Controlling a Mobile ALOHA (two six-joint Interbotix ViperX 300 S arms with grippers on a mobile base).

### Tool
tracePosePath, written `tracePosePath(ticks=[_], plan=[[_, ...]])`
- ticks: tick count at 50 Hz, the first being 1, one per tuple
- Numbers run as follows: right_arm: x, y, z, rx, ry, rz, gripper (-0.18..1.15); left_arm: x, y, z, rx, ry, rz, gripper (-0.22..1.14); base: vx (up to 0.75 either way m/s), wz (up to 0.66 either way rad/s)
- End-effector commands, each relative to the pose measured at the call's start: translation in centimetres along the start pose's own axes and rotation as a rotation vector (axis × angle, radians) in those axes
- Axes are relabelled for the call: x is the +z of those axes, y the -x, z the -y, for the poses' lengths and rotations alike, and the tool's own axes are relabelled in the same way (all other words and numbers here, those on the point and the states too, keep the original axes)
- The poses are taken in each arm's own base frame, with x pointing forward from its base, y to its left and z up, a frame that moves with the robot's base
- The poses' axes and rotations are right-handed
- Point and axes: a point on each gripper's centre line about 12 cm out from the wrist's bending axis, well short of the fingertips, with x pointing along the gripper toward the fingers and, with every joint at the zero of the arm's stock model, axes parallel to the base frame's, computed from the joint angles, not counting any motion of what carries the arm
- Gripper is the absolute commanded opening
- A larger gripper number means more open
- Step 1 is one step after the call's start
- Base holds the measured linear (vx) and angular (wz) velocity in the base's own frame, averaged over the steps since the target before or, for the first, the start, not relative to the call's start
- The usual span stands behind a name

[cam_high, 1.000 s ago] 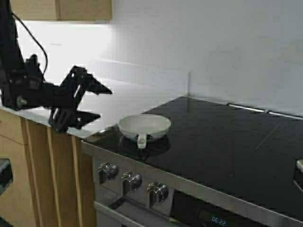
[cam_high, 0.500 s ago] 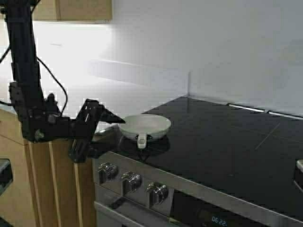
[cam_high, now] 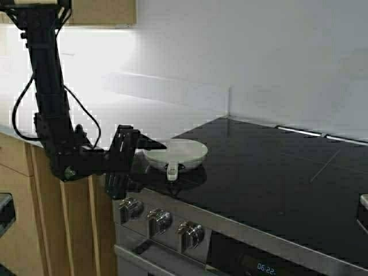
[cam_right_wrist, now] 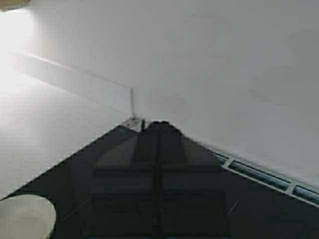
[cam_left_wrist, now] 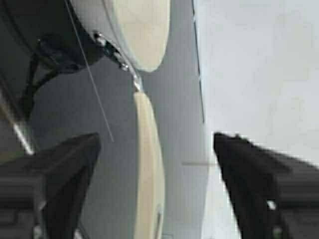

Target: Wash the pan

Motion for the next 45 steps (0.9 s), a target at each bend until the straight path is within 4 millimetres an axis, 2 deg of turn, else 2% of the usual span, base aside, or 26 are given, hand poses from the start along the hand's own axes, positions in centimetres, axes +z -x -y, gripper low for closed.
tracePosePath(ticks=[1, 21, 36, 41, 45], plan=[[0.7, -0.2, -0.1, 0.002, 0.003, 0.015, 0.07, -0.3, -1.5, 1.1, -0.044, -0.017, -0.018, 1.01, 0.00, 0.00], [0.7, -0.2, 0.0, 0.001, 0.005, 0.015, 0.07, -1.0, -5.8, 0.7, -0.074, 0.010, -0.054, 1.01, 0.00, 0.00], [0.6, -0.2, 0.0, 0.001, 0.005, 0.014, 0.07, -0.5, -6.9, 1.1, -0.100, 0.037, -0.051, 1.00, 0.00, 0.00], [0.6, -0.2, 0.0, 0.001, 0.003, 0.014, 0.07, -0.6, -6.9, 1.0, -0.097, 0.045, -0.053, 0.90, 0.00, 0.00], [0.6, -0.2, 0.0, 0.001, 0.003, 0.014, 0.07, -0.6, -6.9, 0.8, -0.094, 0.066, -0.055, 0.67, 0.00, 0.00]])
